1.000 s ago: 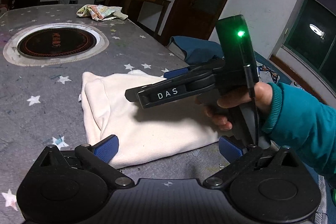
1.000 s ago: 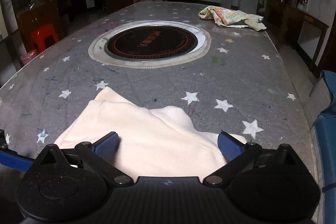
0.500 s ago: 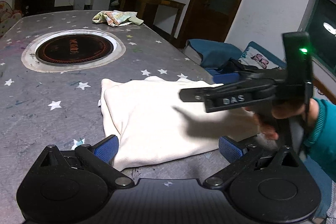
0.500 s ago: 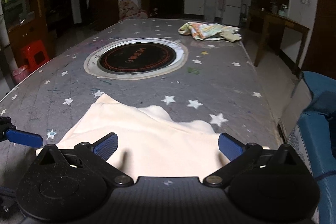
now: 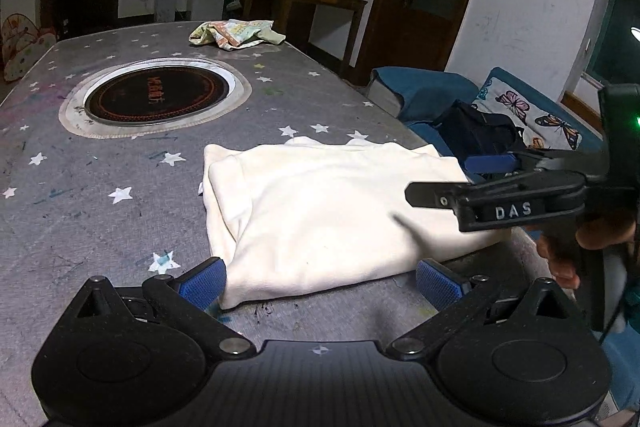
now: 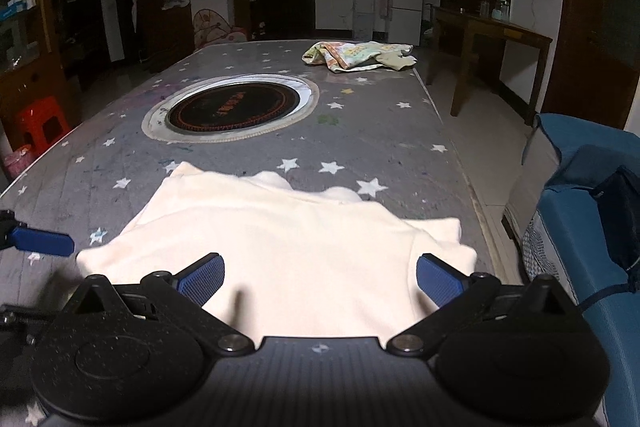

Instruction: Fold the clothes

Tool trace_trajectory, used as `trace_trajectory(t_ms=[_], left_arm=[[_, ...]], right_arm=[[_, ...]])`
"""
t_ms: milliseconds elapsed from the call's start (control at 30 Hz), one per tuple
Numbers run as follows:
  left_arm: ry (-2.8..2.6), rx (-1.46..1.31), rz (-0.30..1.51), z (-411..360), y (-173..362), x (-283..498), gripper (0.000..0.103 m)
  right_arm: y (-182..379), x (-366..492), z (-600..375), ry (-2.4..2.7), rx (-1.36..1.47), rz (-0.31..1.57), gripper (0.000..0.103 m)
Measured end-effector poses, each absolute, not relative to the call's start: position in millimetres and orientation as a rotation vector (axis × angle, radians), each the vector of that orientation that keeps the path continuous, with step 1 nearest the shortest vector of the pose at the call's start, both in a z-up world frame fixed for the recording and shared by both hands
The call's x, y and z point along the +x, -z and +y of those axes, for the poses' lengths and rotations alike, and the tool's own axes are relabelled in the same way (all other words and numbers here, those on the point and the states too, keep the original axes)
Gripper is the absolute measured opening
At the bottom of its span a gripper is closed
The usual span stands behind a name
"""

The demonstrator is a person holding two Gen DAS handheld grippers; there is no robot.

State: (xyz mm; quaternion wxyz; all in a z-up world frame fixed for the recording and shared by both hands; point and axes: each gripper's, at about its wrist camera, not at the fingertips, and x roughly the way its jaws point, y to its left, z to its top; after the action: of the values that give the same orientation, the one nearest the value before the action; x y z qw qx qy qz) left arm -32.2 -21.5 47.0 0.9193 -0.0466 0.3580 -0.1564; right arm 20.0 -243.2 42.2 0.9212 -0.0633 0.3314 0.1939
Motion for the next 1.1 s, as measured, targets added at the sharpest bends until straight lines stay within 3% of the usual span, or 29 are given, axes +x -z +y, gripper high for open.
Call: trace_trajectory(t_ms=[1100], left_arm=[[0.285, -0.055, 0.718, -29.5, -55.6, -63.3, 0.103]], right_arm=[[-45.4, -52.6, -260.1, -0.363, -0.088, 0.677, 0.103]])
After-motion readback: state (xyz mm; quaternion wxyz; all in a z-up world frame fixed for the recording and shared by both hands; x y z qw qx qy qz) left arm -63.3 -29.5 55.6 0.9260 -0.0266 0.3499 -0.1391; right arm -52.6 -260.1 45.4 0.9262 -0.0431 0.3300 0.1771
